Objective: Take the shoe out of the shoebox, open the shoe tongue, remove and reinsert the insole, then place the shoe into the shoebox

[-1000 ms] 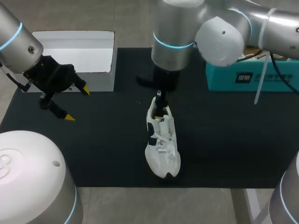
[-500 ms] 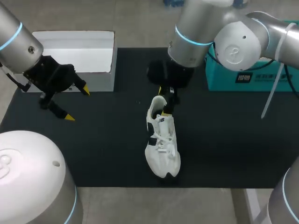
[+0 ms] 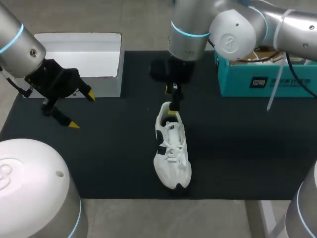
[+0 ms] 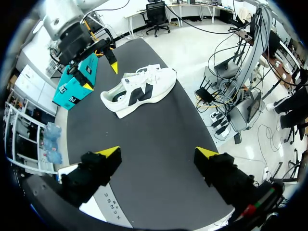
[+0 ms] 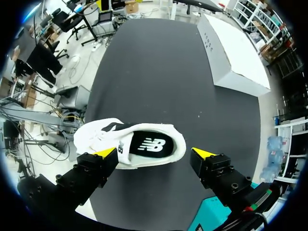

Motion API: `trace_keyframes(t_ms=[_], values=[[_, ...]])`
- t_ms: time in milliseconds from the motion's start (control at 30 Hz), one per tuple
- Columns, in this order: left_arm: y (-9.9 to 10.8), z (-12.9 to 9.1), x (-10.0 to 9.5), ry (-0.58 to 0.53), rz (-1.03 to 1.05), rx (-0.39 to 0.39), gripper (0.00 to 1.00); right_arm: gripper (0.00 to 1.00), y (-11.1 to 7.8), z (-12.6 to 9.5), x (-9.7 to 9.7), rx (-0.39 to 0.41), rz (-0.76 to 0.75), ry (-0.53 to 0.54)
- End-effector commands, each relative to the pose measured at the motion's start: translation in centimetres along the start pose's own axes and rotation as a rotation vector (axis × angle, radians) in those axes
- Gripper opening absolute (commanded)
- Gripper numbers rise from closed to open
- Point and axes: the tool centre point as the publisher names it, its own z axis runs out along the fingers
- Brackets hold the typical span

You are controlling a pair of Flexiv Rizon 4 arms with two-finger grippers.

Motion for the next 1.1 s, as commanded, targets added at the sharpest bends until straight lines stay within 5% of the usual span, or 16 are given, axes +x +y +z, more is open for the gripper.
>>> trace_keyframes(t_ms=[33,700,1100], values=[[0.0,0.0,0.0,0.001,0.000,-0.002,1.00,1.00,0.2,1.5,-1.4,0.029,0.011,0.041],[0.0,0.0,0.0,0.001,0.000,-0.002,1.00,1.00,-0.5,6.4,-2.9,0.052,0.037,0.044],[0.0,0.0,0.0,0.001,0.000,-0.002,1.00,1.00,-0.7,6.8,-4.0,0.070,0.049,0.039]])
